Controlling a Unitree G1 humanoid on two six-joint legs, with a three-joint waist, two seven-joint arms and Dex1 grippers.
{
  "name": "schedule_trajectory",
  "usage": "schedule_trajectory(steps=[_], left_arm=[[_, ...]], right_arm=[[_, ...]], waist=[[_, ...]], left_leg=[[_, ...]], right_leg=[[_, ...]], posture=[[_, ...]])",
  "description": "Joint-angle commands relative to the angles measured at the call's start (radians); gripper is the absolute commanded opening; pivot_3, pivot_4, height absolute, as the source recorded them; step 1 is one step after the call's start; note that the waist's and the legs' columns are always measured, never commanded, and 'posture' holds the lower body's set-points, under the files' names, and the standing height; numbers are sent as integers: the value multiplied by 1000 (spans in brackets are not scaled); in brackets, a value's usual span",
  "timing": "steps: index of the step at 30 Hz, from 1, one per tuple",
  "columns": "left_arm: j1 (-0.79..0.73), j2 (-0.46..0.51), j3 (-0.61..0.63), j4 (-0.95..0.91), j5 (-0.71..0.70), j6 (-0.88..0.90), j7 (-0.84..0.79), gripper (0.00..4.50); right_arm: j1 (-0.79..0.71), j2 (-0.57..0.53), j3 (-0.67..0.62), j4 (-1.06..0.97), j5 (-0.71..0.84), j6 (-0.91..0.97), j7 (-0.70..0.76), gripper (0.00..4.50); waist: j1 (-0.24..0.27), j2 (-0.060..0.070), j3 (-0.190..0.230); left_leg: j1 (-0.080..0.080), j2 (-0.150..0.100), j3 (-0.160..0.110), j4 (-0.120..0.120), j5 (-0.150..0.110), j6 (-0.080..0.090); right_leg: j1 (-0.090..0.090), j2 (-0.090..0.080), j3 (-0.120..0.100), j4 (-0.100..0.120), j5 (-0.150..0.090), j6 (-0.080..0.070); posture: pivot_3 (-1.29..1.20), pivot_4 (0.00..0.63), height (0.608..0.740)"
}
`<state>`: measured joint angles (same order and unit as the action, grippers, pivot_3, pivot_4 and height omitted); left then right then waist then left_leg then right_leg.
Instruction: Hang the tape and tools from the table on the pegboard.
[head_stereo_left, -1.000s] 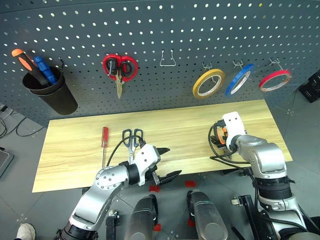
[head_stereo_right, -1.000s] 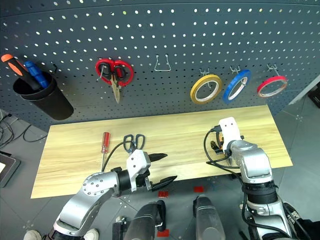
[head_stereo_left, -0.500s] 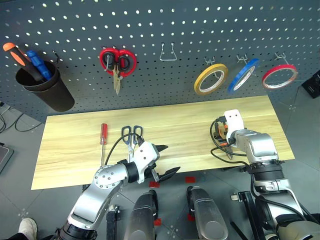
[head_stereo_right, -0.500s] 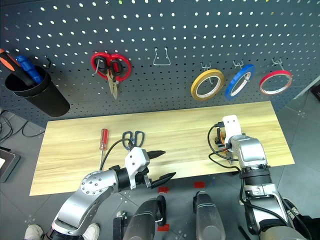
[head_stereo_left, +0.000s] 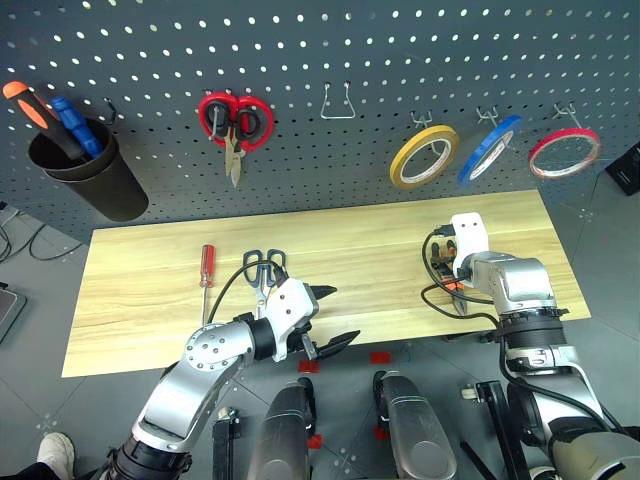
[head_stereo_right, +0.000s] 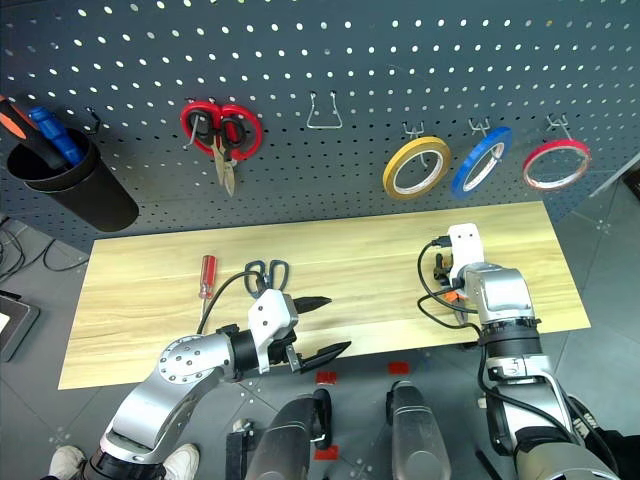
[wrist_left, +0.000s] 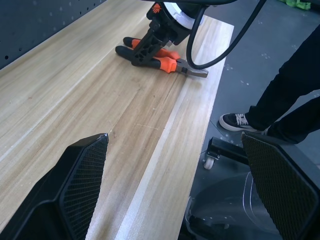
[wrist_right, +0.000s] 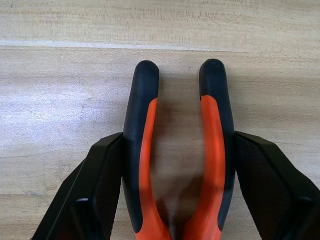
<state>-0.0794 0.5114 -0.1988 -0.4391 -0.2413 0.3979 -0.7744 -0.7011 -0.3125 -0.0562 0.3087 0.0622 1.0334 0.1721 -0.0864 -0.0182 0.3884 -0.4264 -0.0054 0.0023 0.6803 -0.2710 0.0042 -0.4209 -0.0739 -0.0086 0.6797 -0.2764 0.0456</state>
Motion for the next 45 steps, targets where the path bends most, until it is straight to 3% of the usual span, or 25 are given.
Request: schedule_trajectory(steps=[1, 6, 14, 23, 31, 45], left_arm=[[1, 1, 6, -19, -7, -30, -1, 4500], [7, -3, 26, -25, -5, -42, 22, 4500], [75, -59, 97, -156, -63, 22, 139, 4500], [248, -121, 202, -377, -101, 70, 308, 4500], [339, -192, 254, -545, -76, 115, 480, 4500], [-6, -209, 261, -389, -32, 142, 594, 4500]], right_arm=[[5, -2, -9, 4, -2, -8, -8, 3018], [51, -33, 62, -130, 22, -16, 99, 3018], [159, -78, 116, -564, 175, -49, 322, 3018], [113, 97, 55, -722, 249, -120, 226, 3018], [-22, 228, 26, -621, 248, -374, 172, 3018], [-335, 338, -13, -165, 129, -966, 7, 3018]], waist=[[0, 0, 0], [0, 0, 0], [-2, 1, -1], [3, -2, -19], [9, -8, -65], [54, -14, -113]], left_leg=[[0, 0, 0, 0, 0, 0], [0, 0, 0, -1, 0, 0], [-5, 1, -1, -1, 0, -1], [-6, 0, -3, -1, 5, -8], [-7, -1, -3, -1, 5, -9], [-6, -1, -1, 0, 5, -9]], right_leg=[[0, 0, 0, 0, 0, 0], [0, 0, 0, 0, 0, 0], [-4, 0, -1, -1, 0, 0], [-5, 0, -3, -1, 0, 0], [-5, 1, -3, -1, 0, 0], [-5, 4, -5, 0, 0, 0]], posture=[[-112, 450, 740], [-112, 426, 740], [-135, 350, 740], [-100, 259, 740], [-41, 205, 740], [-5, 188, 740]])
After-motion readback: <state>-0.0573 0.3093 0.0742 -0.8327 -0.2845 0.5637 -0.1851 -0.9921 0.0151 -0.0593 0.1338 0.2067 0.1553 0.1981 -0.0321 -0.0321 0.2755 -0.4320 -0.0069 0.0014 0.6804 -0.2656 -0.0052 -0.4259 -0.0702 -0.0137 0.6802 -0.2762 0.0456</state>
